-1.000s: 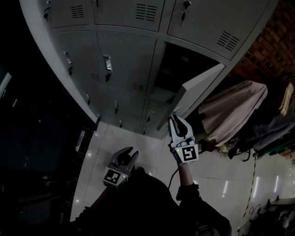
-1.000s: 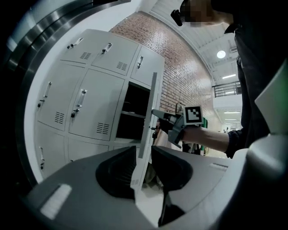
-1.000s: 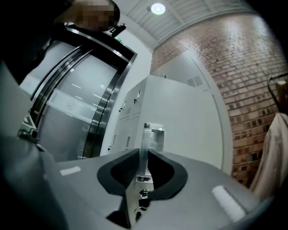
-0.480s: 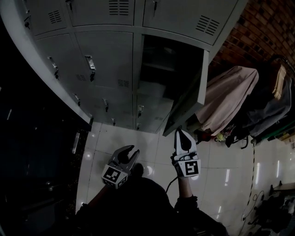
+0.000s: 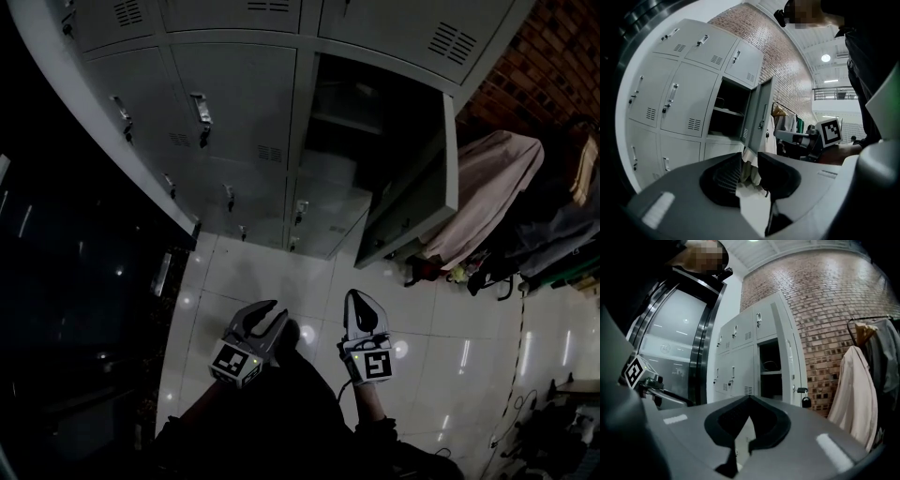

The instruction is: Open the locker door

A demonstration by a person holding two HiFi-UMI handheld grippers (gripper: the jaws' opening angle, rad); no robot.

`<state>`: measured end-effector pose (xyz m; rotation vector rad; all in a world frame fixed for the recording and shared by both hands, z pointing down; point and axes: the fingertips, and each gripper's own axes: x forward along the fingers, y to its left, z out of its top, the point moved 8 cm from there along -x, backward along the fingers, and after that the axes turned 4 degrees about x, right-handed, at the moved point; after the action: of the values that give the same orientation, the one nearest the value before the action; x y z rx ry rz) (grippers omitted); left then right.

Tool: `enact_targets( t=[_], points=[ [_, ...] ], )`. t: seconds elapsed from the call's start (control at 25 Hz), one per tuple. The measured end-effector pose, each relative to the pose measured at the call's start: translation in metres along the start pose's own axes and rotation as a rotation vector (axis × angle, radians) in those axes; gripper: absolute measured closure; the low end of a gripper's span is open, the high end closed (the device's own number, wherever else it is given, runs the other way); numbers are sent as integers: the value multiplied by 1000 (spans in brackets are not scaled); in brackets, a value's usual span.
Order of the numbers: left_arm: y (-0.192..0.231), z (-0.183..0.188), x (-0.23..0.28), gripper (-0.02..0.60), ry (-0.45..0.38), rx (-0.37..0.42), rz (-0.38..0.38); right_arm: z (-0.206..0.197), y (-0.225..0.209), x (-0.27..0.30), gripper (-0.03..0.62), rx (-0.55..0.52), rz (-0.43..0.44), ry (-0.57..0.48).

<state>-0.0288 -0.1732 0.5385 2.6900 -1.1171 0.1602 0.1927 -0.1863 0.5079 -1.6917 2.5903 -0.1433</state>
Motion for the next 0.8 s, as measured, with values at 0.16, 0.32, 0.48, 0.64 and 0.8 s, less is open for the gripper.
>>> enact_targets(
  t=[0.16, 0.32, 0.48, 0.64, 0.8],
  points=[
    [-3, -6, -29, 457, -9, -6, 8, -4, 23, -25, 593, -15, -12, 18],
    [-17, -16, -74, 457, -33, 0, 5, -1, 62, -70, 594, -12, -31, 11],
    [-42, -32, -132, 457, -38, -6, -7, 0, 114, -126, 592, -24, -38, 4],
    [-74, -49, -174, 457, -7, -38, -34, -2, 152, -170, 592, -6, -15, 26],
    [-96, -54, -197, 457, 2, -28, -55, 2, 173, -196, 592, 13, -5, 22]
  ],
)
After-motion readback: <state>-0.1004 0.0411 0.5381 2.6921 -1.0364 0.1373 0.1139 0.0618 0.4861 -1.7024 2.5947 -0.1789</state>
